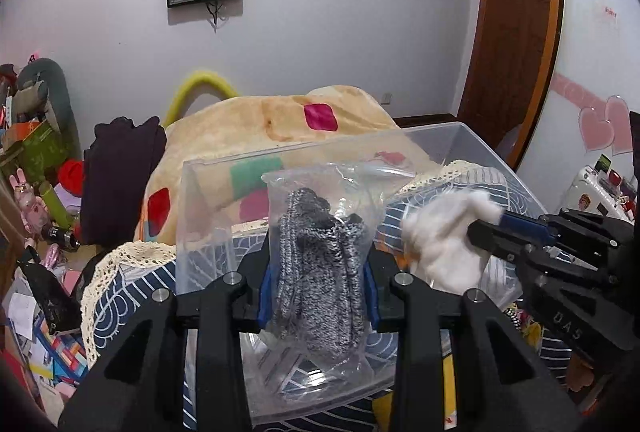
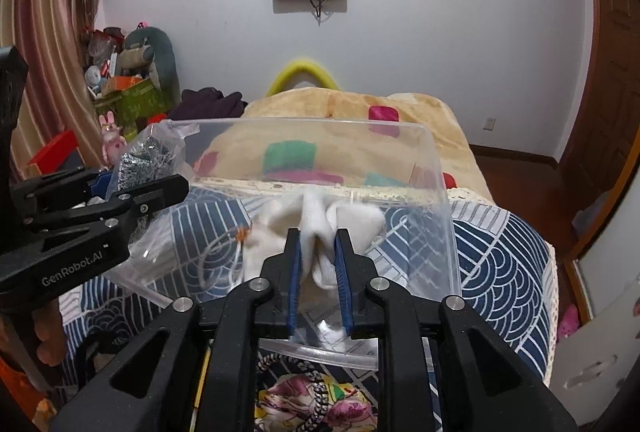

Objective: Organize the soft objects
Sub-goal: 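Carry the sock bag with the left tool into the clear box while the right tool drops the pouch in, then grasp the yellow sponge with the left tool while the right tool grasps the braided cord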

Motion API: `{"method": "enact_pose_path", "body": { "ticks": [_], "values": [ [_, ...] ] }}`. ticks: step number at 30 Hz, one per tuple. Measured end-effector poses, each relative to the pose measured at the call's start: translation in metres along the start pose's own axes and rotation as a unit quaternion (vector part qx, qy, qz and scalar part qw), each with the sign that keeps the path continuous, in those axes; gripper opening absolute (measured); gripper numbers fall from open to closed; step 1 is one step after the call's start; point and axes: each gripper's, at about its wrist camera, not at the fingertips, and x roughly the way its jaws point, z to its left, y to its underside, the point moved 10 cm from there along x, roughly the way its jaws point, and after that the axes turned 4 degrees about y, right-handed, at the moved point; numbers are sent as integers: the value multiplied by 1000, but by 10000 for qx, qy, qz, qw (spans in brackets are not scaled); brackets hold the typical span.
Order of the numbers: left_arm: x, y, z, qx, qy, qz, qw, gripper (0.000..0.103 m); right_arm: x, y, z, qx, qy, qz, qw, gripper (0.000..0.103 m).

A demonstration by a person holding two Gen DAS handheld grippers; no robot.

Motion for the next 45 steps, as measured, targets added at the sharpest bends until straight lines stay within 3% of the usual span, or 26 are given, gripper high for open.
{"method": "enact_pose_path", "body": {
  "ticks": [6, 10, 15, 19, 28, 31, 37, 45],
  "values": [
    [-11, -3, 0, 26, -84, -174, 9998, 59, -16, -3, -3, -58, 4, -110, 9999, 32],
    [-30, -8, -4, 46, -105, -362, 9993, 74, -31, -10, -2, -37, -5, -302, 9995, 46],
    [-61, -12, -4, -62, -150, -679, 9976, 100, -57, -15, -6, 45, -24, -596, 9982, 51],
    [-77, -5, -7, -119, -78, -775, 9969, 102, -69, -13, -7, 134, -91, -706, 9974, 61],
    [-69, 44, -31, -248, 316, -430, 9983, 102, -64, 25, -10, 176, -56, -459, 9988, 61],
    [-58, 62, -47, -204, 522, -156, 9983, 102, -57, 40, -10, 145, -48, -303, 9994, 50],
    [-34, 85, -62, 11, 485, 207, 9986, 102, -36, 55, -5, 126, -277, 31, 9995, 28],
    [-11, 102, -62, -163, 576, 481, 9970, 102, -15, 61, -4, 217, -392, 312, 9985, 21]
  ]
}}
